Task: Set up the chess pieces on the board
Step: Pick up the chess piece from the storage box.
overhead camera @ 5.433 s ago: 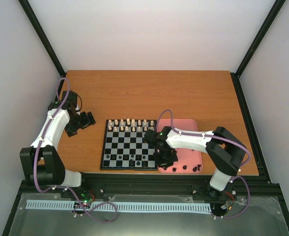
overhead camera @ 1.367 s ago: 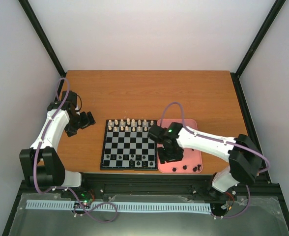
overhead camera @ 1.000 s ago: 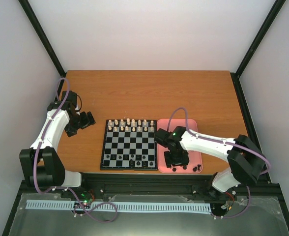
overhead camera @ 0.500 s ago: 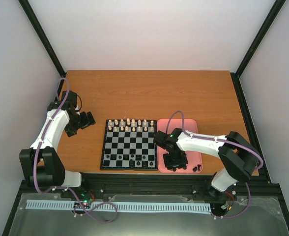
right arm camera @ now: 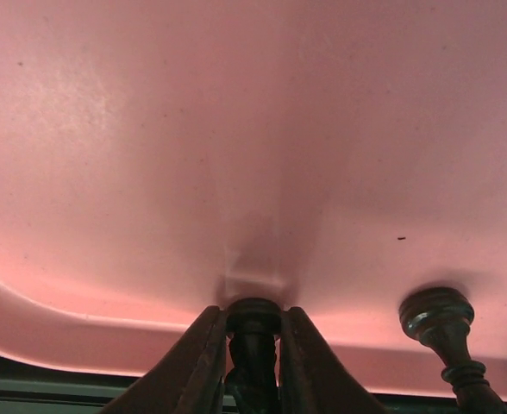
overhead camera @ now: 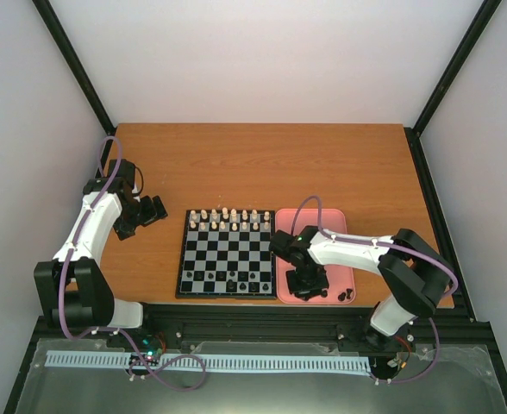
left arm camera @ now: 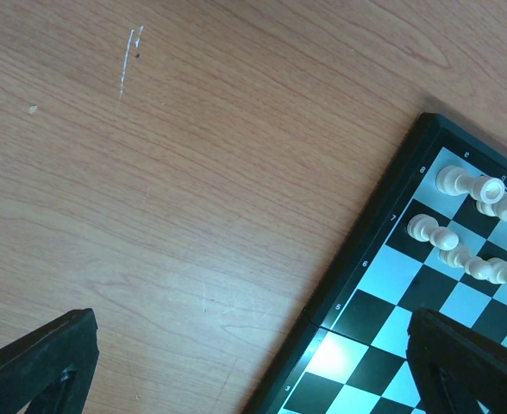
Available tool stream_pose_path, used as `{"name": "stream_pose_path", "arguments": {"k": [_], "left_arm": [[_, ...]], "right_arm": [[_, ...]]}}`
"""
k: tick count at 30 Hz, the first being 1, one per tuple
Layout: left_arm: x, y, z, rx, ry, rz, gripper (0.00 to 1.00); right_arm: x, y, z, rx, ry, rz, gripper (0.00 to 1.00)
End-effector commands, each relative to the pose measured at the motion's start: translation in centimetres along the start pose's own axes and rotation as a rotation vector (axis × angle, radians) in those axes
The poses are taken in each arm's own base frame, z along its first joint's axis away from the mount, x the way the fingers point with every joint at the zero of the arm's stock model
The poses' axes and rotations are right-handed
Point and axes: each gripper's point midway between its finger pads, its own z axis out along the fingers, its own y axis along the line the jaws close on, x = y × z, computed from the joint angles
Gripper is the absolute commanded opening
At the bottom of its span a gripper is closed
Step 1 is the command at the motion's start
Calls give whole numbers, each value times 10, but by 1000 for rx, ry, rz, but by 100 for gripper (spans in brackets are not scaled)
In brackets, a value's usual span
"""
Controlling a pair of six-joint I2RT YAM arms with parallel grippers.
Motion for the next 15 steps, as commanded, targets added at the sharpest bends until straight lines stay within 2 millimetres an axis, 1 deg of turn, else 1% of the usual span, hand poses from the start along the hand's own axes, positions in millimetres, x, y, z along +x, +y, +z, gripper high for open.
{"name": "stream_pose_path", "arguments": {"k": [1,3,8,13,15], "left_arm": [[-1,-3,-1,7,-7,16,100],[0,-3,-1,8,-6,18,100],[0,-3,-3,11,-11,19,100],[1,-3,-7,19,-17,19,100],[2,-3,-9,21,-22,20,100]], "right_arm": [[1,-4,3,6,6,25,17],[1,-4,2,7,1,28,14],[-4,0,-7,0,-20,26,11],[-13,7,-30,-7,-63,15,10],[-19,13,-45,-17,-90,6,9]]}}
